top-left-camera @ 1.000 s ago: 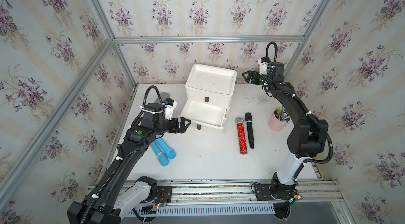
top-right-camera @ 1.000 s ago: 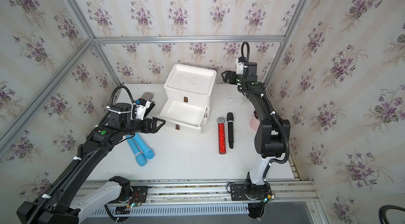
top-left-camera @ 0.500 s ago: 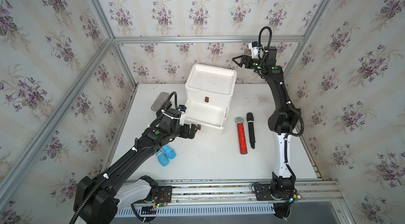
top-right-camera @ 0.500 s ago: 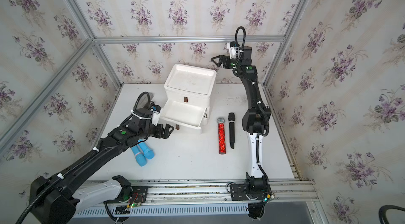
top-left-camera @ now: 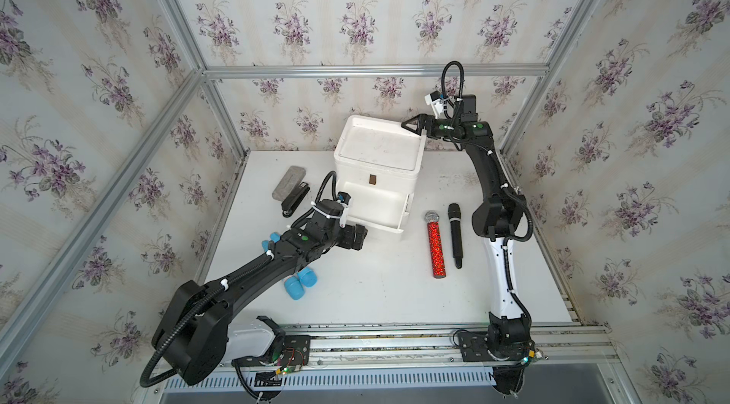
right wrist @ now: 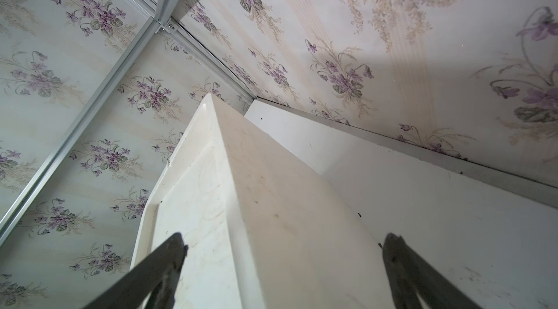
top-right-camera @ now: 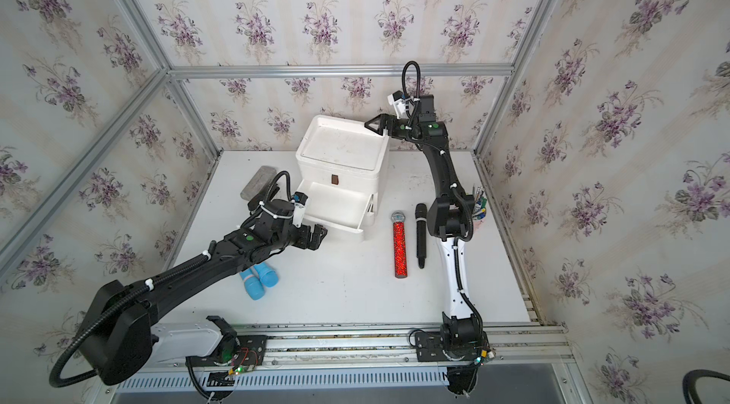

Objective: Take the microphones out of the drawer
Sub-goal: Place the microphone at the center of the board, then close the drawer of the storage box.

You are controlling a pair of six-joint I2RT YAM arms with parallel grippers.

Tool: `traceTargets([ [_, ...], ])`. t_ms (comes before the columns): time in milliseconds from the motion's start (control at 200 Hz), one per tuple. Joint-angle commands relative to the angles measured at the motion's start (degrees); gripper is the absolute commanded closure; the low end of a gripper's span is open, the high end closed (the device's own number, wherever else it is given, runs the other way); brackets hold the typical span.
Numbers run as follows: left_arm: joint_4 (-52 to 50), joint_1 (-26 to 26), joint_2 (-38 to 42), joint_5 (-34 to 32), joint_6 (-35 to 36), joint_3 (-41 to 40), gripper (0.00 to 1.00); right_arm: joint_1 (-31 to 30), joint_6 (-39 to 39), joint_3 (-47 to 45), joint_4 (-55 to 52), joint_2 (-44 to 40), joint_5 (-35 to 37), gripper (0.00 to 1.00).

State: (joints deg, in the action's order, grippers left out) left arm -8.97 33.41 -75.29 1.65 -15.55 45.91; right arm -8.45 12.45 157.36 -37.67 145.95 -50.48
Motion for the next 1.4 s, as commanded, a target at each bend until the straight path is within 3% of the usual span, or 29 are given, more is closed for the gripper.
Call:
traceTargets([
  [0,4.8,0.3,-2.2,0.5,-0.1,0.5,0.01,-0.9,-4.0,0.2,-3.9,0.3,0.2,0.0],
  [380,14.6,1.8,-10.0,-2.1,-0.4,3.2,0.01,-2.4,-6.9,0.2,-7.7,0.4,1.2,0.0],
  [609,18.0,3.0,-10.6,-6.2,0.6,4.8,0.01,-2.6,-7.8,0.3,-8.9,0.5,1.4,0.0],
  [864,16.2,3.2,-8.4,-7.9,3.5,7.3,0.01,-2.6,-8.9,0.3,-9.7,0.5,1.0,0.0],
  [1059,13.9,3.2,-11.8,-8.3,4.7,10.1,0.01,-2.6,-8.8,0.2,-10.0,0.7,1.0,0.01],
  [1394,9.3,3.2,0.5,-10.5,5.6,0.5,0.01,-2.5,-9.2,0.2,-9.7,0.4,1.4,0.0],
])
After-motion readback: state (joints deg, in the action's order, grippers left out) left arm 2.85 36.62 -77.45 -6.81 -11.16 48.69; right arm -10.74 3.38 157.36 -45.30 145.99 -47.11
